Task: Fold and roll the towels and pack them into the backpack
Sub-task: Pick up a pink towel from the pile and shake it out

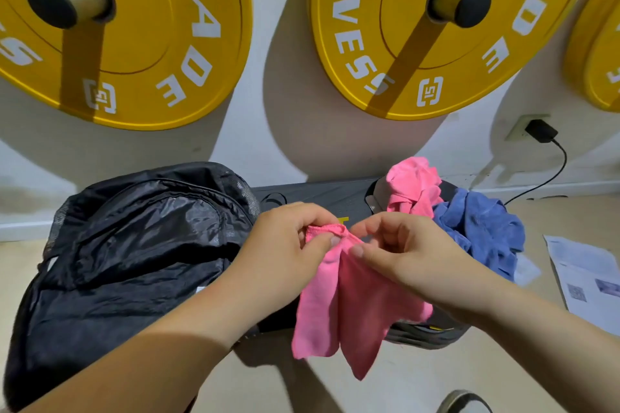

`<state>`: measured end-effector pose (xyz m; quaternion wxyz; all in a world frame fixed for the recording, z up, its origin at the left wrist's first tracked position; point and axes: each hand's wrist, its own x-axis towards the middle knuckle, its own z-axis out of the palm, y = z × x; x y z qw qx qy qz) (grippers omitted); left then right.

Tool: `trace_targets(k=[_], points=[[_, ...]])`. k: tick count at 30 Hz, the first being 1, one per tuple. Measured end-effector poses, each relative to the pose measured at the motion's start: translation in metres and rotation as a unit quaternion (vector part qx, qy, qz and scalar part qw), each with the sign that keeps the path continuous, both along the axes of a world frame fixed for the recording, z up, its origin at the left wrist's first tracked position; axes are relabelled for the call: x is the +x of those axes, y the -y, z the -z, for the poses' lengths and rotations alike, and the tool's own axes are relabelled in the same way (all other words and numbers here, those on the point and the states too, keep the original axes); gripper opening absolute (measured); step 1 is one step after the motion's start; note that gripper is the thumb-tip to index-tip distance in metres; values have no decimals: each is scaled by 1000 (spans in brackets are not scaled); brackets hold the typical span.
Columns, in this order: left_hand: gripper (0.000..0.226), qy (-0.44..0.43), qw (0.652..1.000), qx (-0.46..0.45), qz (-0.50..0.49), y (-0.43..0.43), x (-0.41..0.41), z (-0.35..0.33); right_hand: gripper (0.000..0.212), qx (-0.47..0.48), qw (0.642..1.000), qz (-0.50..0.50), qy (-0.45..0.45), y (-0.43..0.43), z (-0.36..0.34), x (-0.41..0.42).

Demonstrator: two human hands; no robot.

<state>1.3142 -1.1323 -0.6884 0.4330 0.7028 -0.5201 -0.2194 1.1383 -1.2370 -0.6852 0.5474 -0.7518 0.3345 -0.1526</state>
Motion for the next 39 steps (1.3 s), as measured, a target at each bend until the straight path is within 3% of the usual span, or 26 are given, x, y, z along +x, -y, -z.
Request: trace_targets(k=[4, 8, 13, 17, 20, 24, 29, 34, 39], points=[[17, 15, 996, -28, -78, 1, 18, -1, 29, -7, 997, 17, -81, 15, 9, -10], [11, 0, 990, 7, -143, 0, 37, 0, 22, 76, 991, 114, 0, 22, 10, -12], [14, -11, 980, 73, -184, -1, 43, 8, 22, 43, 983, 164, 69, 15, 4, -4], [13, -138, 980, 40, -135, -5, 14, -8, 20, -31, 986, 154, 61, 5, 0, 3], [14, -181, 978, 32, -95, -10, -11, -13, 22, -82, 991, 97, 45, -9, -3, 9], [5, -274, 957, 44, -80, -9, -21, -12, 24, -84, 995, 29, 47, -22, -7, 13], [16, -404, 912, 40, -53, -11, -29, -16, 13, -10, 992, 103, 67, -17, -7, 13], [12, -417, 902, 49, -98, -7, -26, -10, 7, 57, 985, 128, 101, -22, -9, 15], [20, -429, 897, 70, -77, -10, -31, -7, 10, 22, 991, 106, 80, -25, -6, 15]])
